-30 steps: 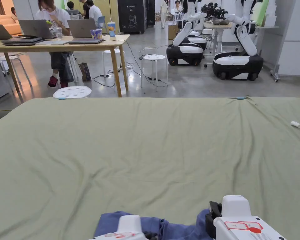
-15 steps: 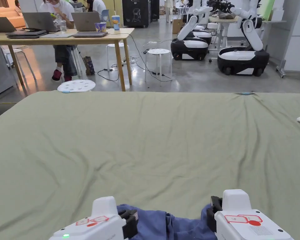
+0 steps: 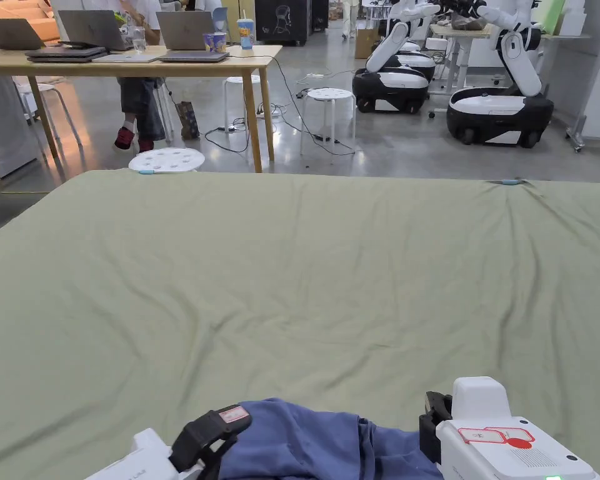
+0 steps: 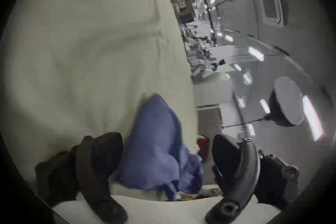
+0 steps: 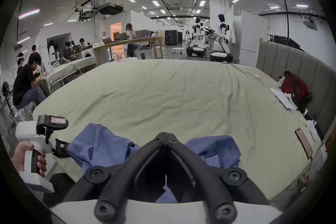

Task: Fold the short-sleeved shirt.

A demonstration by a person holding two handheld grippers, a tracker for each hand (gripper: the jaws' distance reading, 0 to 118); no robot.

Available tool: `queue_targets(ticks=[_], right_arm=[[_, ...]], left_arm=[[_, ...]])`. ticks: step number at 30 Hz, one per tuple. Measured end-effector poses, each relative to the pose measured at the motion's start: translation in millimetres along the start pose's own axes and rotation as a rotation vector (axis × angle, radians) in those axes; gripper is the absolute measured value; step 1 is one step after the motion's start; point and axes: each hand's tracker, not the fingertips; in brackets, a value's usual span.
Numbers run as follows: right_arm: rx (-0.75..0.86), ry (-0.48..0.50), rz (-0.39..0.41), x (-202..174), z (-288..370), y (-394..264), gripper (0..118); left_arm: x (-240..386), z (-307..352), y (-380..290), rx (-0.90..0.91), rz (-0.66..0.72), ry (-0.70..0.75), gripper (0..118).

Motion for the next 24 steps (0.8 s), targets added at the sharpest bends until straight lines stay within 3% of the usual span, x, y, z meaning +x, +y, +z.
queue_targets(ticks=[2, 3, 4, 5, 6, 9, 16, 21, 24], right_arm=[[-0.004, -0.010, 0.006, 2, 0, -1, 0], [-0.006, -0.013, 0.005, 5, 0, -1, 0], [-0.008, -0.017, 0.004, 9, 2, -1, 0], [-0.008, -0.024, 0.004, 12, 2, -2, 0], [-0.010, -0.029, 0.001, 15, 3, -2, 0], [-0.012, -0.044, -0.016, 24, 3, -2, 0], [-0.010, -0.051, -0.017, 25, 4, 0, 0], [-0.009, -0.043, -0.015, 26, 0, 0, 0], [-0.006, -0.056, -0.011, 32, 1, 1, 0]], left_arm=[[3, -18, -12, -0.004, -0.018, 0.041, 98], [0, -24, -6, 0.011, -0.041, 0.083, 91], [6, -27, -10, 0.040, -0.047, 0.166, 77], [10, -30, -13, 0.055, -0.050, 0.227, 42], [13, -32, -15, 0.078, -0.065, 0.268, 16], [26, -26, -14, 0.088, -0.098, 0.269, 16], [45, 39, 52, 0.323, -0.424, 0.455, 14], [111, 51, 22, 0.391, -0.888, 0.572, 14], [138, 26, -25, 0.387, -1.077, 0.573, 14]])
